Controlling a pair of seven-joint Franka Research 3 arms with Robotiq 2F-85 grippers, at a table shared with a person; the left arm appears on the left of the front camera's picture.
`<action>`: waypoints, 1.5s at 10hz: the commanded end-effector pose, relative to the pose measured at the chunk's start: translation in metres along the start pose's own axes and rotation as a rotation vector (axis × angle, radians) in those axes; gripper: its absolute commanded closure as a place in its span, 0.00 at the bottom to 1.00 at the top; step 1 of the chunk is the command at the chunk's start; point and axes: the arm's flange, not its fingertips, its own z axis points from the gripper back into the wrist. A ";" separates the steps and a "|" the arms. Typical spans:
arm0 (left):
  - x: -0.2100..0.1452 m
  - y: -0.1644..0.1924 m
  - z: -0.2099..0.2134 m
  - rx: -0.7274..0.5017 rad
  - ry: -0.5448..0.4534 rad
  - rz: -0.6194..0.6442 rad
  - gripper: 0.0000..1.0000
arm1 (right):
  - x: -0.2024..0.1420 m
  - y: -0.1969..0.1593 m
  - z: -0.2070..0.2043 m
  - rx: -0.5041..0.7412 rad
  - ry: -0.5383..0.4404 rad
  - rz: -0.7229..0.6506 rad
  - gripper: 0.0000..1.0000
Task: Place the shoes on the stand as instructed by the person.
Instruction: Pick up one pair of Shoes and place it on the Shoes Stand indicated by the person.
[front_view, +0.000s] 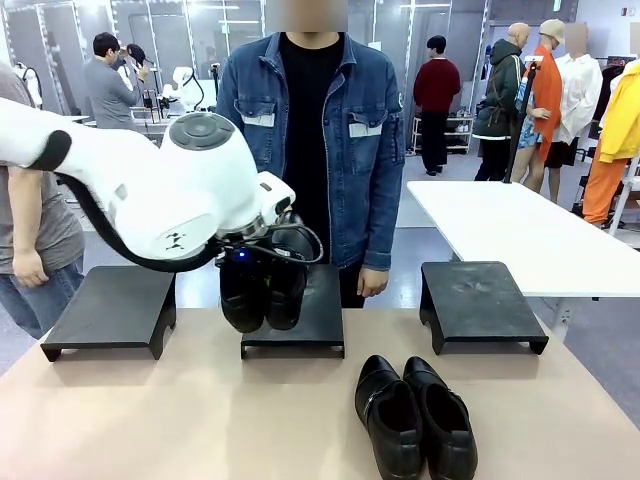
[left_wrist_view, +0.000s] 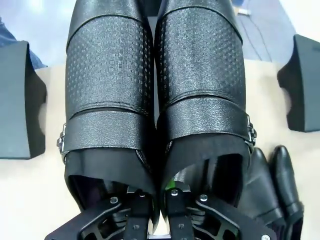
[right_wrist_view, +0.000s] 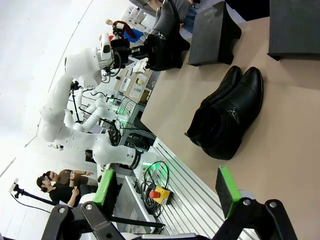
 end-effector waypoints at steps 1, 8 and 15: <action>0.019 -0.029 -0.022 0.033 -0.012 0.025 0.93 | 0.000 0.002 0.002 0.007 -0.002 0.014 0.00; 0.033 -0.050 -0.079 0.051 -0.027 -0.015 0.93 | 0.000 0.002 0.002 0.007 -0.002 0.014 0.00; 0.037 -0.046 -0.114 0.047 0.006 -0.022 0.93 | 0.000 0.002 0.002 0.007 -0.002 0.014 0.00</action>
